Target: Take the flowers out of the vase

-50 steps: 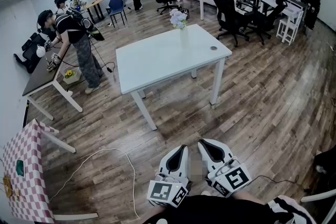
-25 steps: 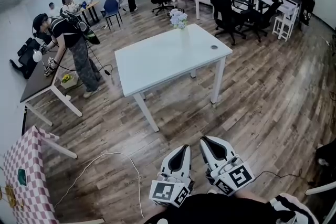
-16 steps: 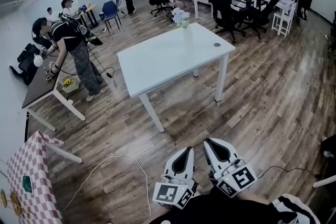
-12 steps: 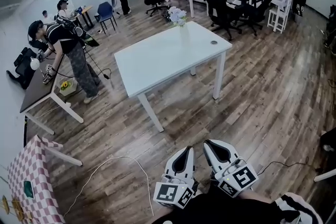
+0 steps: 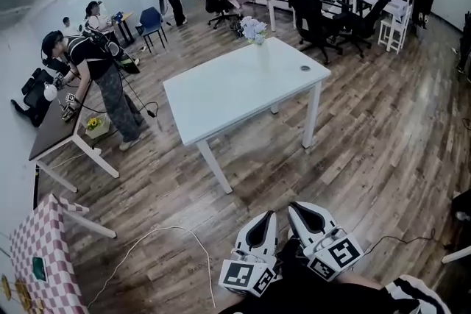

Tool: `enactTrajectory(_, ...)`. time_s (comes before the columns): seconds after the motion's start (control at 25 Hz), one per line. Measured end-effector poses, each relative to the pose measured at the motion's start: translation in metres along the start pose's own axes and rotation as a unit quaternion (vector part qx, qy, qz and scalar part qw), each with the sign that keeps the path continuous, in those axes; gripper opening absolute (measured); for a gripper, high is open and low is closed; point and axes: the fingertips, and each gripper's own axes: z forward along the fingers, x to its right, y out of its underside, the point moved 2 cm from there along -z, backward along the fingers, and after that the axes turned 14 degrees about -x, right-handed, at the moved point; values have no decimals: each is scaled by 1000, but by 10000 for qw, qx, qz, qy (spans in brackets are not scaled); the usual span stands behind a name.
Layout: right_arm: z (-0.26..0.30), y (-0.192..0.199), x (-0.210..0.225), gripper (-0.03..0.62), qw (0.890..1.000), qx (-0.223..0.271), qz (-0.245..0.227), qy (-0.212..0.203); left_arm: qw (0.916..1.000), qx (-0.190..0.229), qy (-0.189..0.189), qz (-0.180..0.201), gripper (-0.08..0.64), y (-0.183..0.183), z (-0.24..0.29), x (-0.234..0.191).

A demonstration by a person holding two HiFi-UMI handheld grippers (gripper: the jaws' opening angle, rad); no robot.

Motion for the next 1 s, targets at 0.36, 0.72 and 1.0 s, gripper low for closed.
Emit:
enactTrajectory(0.36, 54, -32, 50, 26, 9992, 144, -346, -124, 9999, -36, -82, 119, 8, -26, 68, -30)
enactTrajectory(0.72, 101, -60, 130, 26, 9992, 148, -295, -239, 9998, -92, -121, 129, 8, -52, 158, -48)
enactTrajectory(1.0, 127, -67, 186, 26, 9992, 77, -182, -349, 9997, -95, -223, 75, 8, -61, 215, -60)
